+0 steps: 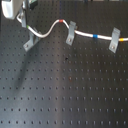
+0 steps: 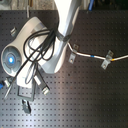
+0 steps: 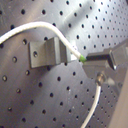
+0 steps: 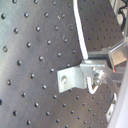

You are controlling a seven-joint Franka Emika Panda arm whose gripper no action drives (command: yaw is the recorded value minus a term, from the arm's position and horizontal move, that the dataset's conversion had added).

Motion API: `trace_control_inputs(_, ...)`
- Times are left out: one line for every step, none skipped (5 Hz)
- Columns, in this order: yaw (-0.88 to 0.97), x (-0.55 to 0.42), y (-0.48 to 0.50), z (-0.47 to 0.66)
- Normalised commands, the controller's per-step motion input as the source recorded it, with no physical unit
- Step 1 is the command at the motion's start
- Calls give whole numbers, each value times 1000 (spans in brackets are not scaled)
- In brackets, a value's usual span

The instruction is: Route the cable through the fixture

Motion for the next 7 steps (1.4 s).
trace_control_inputs(43, 58, -188, 191)
trace_control_inputs(134, 17, -147, 127)
trace_control_inputs(160, 28, -138, 85)
trace_control_inputs(394, 215, -276, 131)
trace_control_inputs(471, 190, -264, 153)
trace_control_inputs(460, 150, -275, 140)
trace_control_inputs(480, 56, -245, 83)
